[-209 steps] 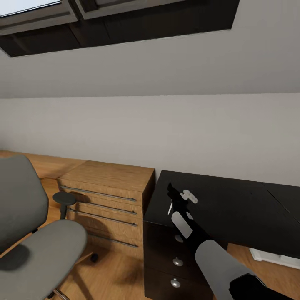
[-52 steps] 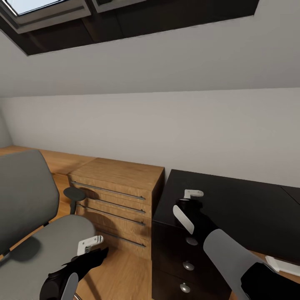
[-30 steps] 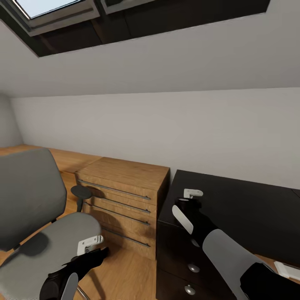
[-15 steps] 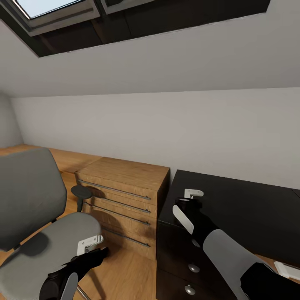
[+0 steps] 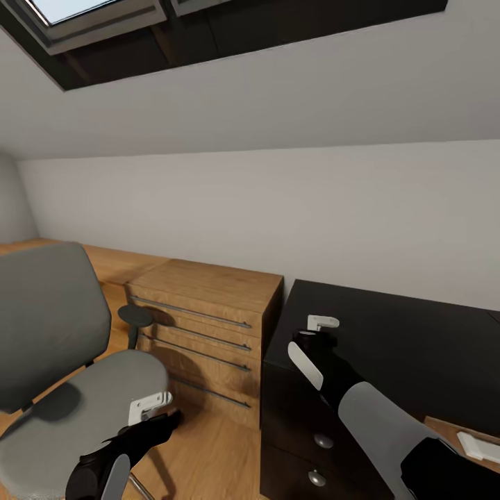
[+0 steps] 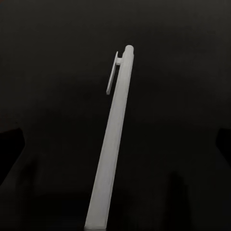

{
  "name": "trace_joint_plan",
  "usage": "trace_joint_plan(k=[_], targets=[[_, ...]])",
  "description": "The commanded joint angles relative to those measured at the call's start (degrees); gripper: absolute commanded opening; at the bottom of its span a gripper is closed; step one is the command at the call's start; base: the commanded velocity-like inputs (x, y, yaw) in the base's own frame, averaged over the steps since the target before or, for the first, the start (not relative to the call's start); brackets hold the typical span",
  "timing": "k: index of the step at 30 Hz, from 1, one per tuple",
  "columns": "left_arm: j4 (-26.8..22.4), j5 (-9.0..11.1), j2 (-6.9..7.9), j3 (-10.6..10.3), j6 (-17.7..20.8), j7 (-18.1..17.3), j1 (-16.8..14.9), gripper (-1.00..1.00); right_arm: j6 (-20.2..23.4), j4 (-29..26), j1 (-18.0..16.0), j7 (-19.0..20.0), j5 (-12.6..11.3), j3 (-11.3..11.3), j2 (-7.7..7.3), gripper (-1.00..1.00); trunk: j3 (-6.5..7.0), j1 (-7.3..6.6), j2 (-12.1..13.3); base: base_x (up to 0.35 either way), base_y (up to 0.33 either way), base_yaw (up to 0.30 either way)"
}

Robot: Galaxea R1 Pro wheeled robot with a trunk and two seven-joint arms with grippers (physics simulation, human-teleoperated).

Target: In the bedroom, organize the workspace by keeping the computer under the desk, ensuring the monitor is on the desk, placing the keyboard on the desk next to the monitor, placing the mouse on the desk next to the keyboard, moving the folder from the swivel chair onto the desk next to the mouse, stacking the notebook on top of the folder with the pen on top of the notebook, and positioning the swivel chair next to the desk.

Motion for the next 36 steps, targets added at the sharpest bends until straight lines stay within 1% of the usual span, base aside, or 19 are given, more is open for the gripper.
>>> trace_joint_plan(k=[1,5,31,32,36], targets=[[-0.1,0.6,-0.04,0.1,0.3,0.4,0.0,1.0,0.4,-0.1,-0.1,-0.4,-0.3,0.3,-0.04,1.0,-0.25,0.22,-0.4,0.0,0.0,0.0],[-0.1,0.6,-0.04,0.1,0.3,0.4,0.0,1.0,0.4,-0.1,-0.1,-0.4,-0.3,0.3,-0.04,1.0,-0.97,1.1,-2.1,0.0,0.0,0.0],[-0.2,0.6,-0.04,0.0,0.3,0.4,0.0,1.0,0.5,0.0,-0.1,0.3,-0.3,0.0,-0.19,1.0,-0.97,1.1,-2.1,0.0,0.0,0.0],[-0.2,0.6,-0.05,0.0,0.3,0.4,0.0,1.0,0.5,0.1,-0.1,0.4,-0.5,-0.1,-0.2,1.0,-0.97,1.1,-2.1,0.0,0.0,0.0],[-0.2,0.6,-0.04,0.0,0.3,0.4,0.0,1.0,0.5,0.1,-0.1,0.4,-2.9,-0.9,-0.34,1.0,-0.97,1.1,-2.1,0.0,0.0,0.0]])
